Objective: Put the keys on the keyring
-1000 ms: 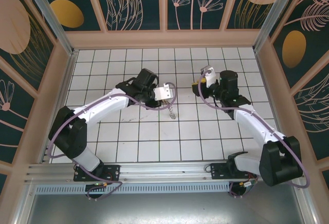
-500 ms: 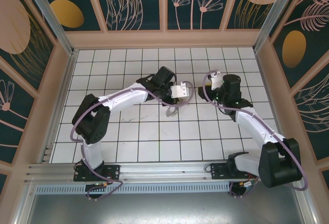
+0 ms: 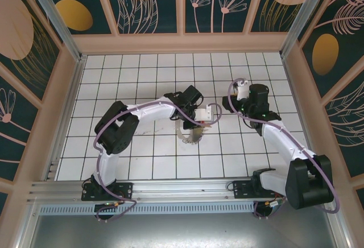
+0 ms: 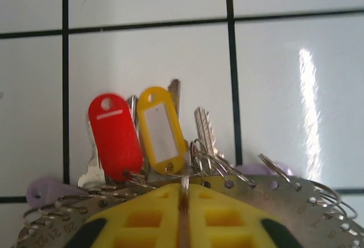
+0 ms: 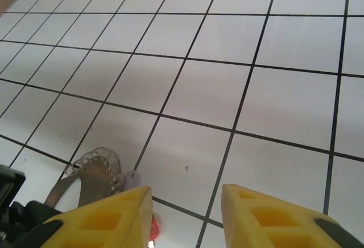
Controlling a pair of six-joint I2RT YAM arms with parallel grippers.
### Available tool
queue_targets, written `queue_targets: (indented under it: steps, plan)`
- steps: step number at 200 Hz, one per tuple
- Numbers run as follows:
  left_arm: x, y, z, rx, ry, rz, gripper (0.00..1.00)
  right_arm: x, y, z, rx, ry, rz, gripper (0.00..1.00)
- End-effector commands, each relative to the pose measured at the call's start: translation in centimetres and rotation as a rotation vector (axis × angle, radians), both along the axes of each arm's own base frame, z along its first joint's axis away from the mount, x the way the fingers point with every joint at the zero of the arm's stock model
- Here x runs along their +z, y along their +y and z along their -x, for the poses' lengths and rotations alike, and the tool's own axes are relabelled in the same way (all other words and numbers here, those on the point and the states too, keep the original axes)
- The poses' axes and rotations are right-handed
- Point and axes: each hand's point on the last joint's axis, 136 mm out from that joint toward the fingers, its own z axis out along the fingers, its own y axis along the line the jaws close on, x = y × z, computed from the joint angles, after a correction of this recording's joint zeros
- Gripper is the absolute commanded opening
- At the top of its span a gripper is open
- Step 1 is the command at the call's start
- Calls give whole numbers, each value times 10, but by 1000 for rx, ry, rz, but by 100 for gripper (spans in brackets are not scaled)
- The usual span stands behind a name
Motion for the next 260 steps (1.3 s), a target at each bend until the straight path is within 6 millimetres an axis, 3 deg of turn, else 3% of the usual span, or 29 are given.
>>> queue_targets:
  steps: [1, 21, 37, 41, 48, 61, 73, 91, 102, 125, 144, 168, 187, 206, 220, 238, 260]
  plan:
    - [53, -20, 9, -2, -16, 214, 20, 9, -13, -3, -77, -51, -9, 40]
    - [91, -24, 12, 17, -76, 378, 28, 28, -24, -3, -136, -155, -11, 49]
    - [112, -17, 9, 64, -134, 461, 30, 48, -40, -1, -212, -283, 6, 51]
    - [128, -14, 9, 77, -167, 499, 30, 53, -46, -1, -240, -314, 14, 51]
    - [136, -7, 6, 112, -195, 531, 30, 59, -56, 1, -292, -363, 31, 51]
    - [157, 11, -7, 204, -260, 610, 30, 67, -76, 5, -385, -442, 75, 52]
    - [164, 35, -16, 298, -295, 663, 31, 66, -96, 8, -478, -485, 128, 54]
    - [177, 76, -33, 464, -357, 745, 35, 51, -115, 8, -543, -477, 203, 60]
    - [185, 103, -45, 588, -421, 787, 45, 39, -123, 4, -556, -441, 215, 61]
    - [188, 168, -66, 869, -539, 821, 98, 17, -141, -1, -617, -395, 217, 62]
    - [185, 228, -78, 1100, -610, 818, 99, 0, -145, -6, -609, -393, 210, 62]
    - [175, 308, -80, 1396, -687, 810, 99, -13, -135, -16, -540, -411, 203, 62]
    - [160, 351, -71, 1546, -727, 773, 99, -22, -127, -24, -496, -410, 168, 61]
    - [147, 373, -64, 1611, -735, 752, 99, -27, -123, -26, -487, -422, 132, 60]
    - [137, 380, -60, 1634, -736, 733, 99, -29, -107, -27, -390, -435, 109, 60]
    - [127, 383, -57, 1629, -744, 711, 99, -34, -103, -23, -361, -433, 104, 59]
    - [117, 385, -57, 1621, -734, 719, 99, -24, -102, -10, -357, -509, 87, 60]
